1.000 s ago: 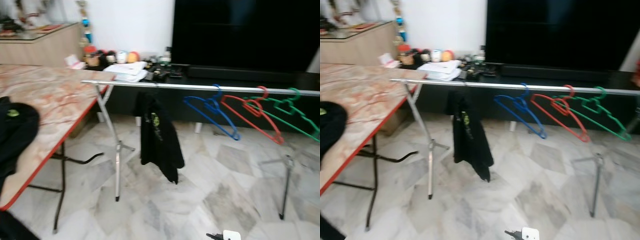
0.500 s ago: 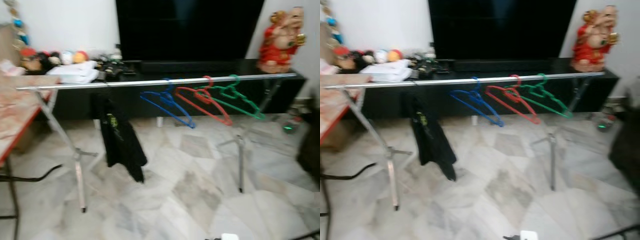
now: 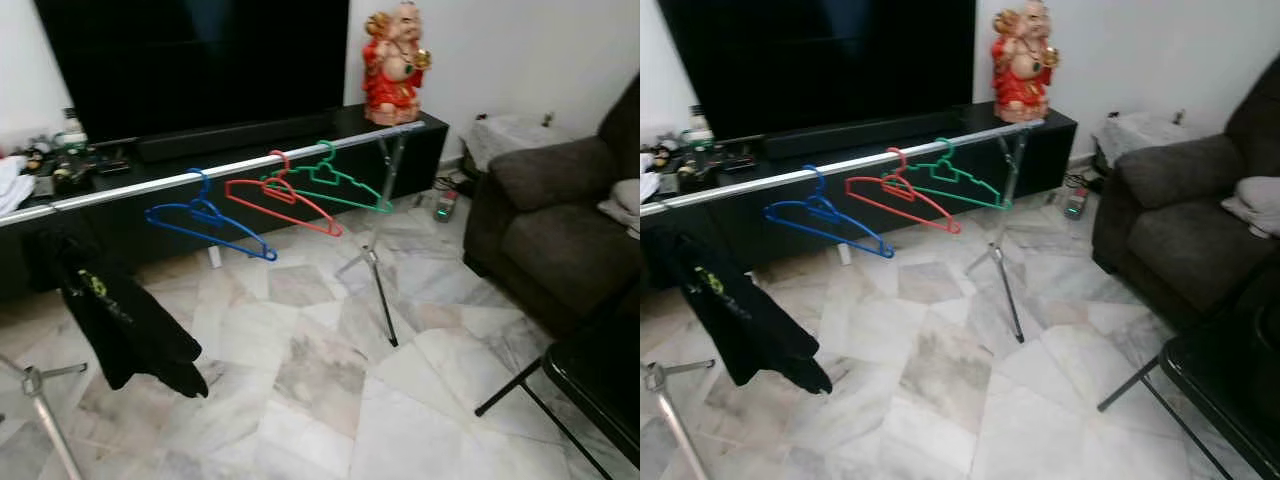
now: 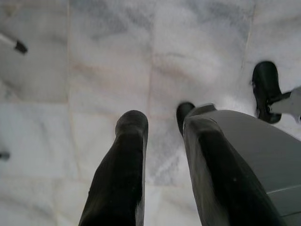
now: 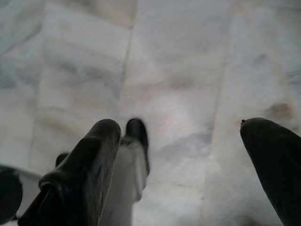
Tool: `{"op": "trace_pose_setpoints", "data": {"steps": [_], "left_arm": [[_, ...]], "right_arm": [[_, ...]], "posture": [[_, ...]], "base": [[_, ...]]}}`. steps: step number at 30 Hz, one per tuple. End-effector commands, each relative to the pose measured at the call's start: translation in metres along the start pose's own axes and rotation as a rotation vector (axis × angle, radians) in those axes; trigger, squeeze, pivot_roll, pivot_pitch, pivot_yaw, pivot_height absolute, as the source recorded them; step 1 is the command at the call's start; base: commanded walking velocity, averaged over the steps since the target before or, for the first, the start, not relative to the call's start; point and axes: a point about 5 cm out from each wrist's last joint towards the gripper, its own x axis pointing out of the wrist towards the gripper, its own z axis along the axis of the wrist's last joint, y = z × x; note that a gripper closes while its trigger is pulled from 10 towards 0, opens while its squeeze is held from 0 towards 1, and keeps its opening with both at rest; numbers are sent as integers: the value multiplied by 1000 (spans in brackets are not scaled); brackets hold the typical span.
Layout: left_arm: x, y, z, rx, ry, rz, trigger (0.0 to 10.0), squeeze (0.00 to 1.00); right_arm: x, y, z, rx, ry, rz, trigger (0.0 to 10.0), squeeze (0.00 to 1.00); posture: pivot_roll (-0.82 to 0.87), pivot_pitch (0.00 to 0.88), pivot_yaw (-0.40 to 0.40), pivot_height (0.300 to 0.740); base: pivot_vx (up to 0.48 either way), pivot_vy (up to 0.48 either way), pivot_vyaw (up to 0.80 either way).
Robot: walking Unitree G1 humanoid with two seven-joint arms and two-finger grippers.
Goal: Hang hanger
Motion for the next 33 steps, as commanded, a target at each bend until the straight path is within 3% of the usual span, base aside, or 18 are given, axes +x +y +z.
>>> {"op": "trace_pose_setpoints", "data": {"steps": [1,10,14,33], "left_arm": [[-1,4,-8,-6,20,12,10000,0],[-1,5,-5,20,10,23,10000,0],[-1,5,-5,6,16,28,10000,0],[-1,5,-5,6,16,28,10000,0]], "right_arm": [[0,3,1,6,4,8,10000,0],[-1,-1,-7,8,16,3,10000,0],[-5,-20,-19,15,28,-16,10000,0],[-5,-20,-19,15,28,-16,10000,0]], "posture": [[83,0,36,740],[91,0,34,740],[92,0,35,740],[92,0,35,740]], "base": [[0,0,-788],[0,0,-785],[0,-294,-783],[0,0,-781]]}}
